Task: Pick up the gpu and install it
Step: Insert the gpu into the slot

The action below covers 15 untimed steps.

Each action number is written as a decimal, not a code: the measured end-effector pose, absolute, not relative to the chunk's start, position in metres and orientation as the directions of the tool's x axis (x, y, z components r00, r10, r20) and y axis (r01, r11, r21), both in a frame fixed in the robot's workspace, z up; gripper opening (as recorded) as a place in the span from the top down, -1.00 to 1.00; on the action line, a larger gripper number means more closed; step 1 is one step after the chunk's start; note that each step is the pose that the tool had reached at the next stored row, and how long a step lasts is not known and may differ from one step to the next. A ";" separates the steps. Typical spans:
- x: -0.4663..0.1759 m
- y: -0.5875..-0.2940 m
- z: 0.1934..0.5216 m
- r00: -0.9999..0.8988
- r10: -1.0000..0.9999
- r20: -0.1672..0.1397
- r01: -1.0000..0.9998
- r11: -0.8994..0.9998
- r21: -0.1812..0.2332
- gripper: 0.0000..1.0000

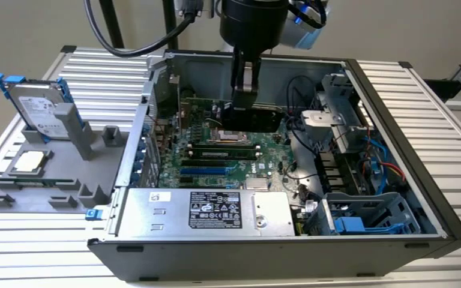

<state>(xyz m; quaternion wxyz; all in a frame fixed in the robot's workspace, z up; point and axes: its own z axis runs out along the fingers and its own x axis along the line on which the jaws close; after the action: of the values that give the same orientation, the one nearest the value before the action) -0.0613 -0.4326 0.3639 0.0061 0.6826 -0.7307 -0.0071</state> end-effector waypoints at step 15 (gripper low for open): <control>-0.061 -0.433 0.357 -0.068 -0.998 0.000 -0.998 0.068 0.019 1.00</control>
<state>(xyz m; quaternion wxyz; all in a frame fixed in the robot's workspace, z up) -0.0613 -0.4326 0.3573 0.0065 0.6826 -0.7307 -0.0067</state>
